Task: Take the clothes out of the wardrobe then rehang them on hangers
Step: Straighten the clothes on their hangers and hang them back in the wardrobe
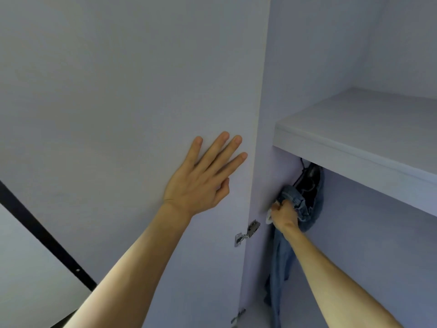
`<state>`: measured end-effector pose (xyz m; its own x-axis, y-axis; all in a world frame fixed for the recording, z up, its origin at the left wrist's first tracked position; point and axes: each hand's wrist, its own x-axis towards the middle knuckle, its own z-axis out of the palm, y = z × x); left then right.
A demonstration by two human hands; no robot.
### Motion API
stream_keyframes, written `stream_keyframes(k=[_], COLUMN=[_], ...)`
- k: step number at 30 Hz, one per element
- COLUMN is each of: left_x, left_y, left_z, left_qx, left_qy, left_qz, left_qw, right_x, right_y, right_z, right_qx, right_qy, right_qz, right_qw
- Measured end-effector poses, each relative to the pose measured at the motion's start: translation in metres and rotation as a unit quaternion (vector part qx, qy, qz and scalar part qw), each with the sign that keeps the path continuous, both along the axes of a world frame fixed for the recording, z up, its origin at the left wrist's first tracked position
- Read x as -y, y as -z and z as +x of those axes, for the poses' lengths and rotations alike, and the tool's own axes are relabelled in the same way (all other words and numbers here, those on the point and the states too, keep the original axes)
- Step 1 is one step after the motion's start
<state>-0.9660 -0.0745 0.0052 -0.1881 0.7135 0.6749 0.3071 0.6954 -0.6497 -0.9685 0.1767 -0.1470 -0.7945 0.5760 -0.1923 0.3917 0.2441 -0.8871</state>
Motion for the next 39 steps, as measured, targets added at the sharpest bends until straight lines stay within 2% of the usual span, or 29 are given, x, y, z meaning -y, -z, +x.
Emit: stream_keyframes(k=[2,4,7,9,12,16,21,27,31,36,39], left_x=[-0.001,-0.002,-0.002,-0.001,-0.001,-0.001,-0.001,-0.001,0.0,-0.001,-0.002], left_y=[0.002,0.004,0.003,0.002,0.001,0.002,0.004,0.002,0.002,0.004,0.003], left_z=[-0.001,-0.003,-0.005,-0.004,-0.002,-0.002,-0.003,-0.005,-0.005,-0.006,-0.004], left_qx=[0.001,-0.008,-0.004,0.001,-0.001,-0.005,-0.017,-0.016,-0.02,-0.023,-0.01], left_qy=[0.002,-0.003,-0.015,-0.018,-0.02,-0.016,-0.022,-0.024,-0.022,-0.022,-0.029], left_qz=[0.0,0.002,-0.007,-0.008,-0.003,0.003,0.001,0.0,-0.003,0.005,-0.003], left_qw=[1.0,1.0,1.0,1.0,1.0,1.0,1.0,1.0,1.0,0.999,1.0], right_x=[0.007,0.013,0.017,0.016,0.016,0.011,-0.015,-0.034,-0.03,-0.021,-0.02], right_y=[0.03,0.055,0.066,0.064,0.051,0.013,-0.037,-0.028,-0.022,-0.015,-0.022], right_z=[0.008,0.01,0.01,0.011,0.014,0.008,-0.025,-0.052,-0.049,-0.046,-0.057], right_qx=[0.016,-0.014,-0.049,-0.069,-0.115,-0.181,-0.218,-0.134,-0.121,-0.051,-0.019], right_qy=[0.055,0.098,0.037,0.003,-0.022,-0.008,0.021,0.025,0.032,0.027,0.014], right_qz=[-0.033,-0.06,-0.109,-0.11,-0.089,-0.081,-0.051,-0.027,-0.017,0.113,0.135], right_qw=[0.998,0.993,0.992,0.992,0.989,0.98,0.974,0.99,0.992,0.992,0.991])
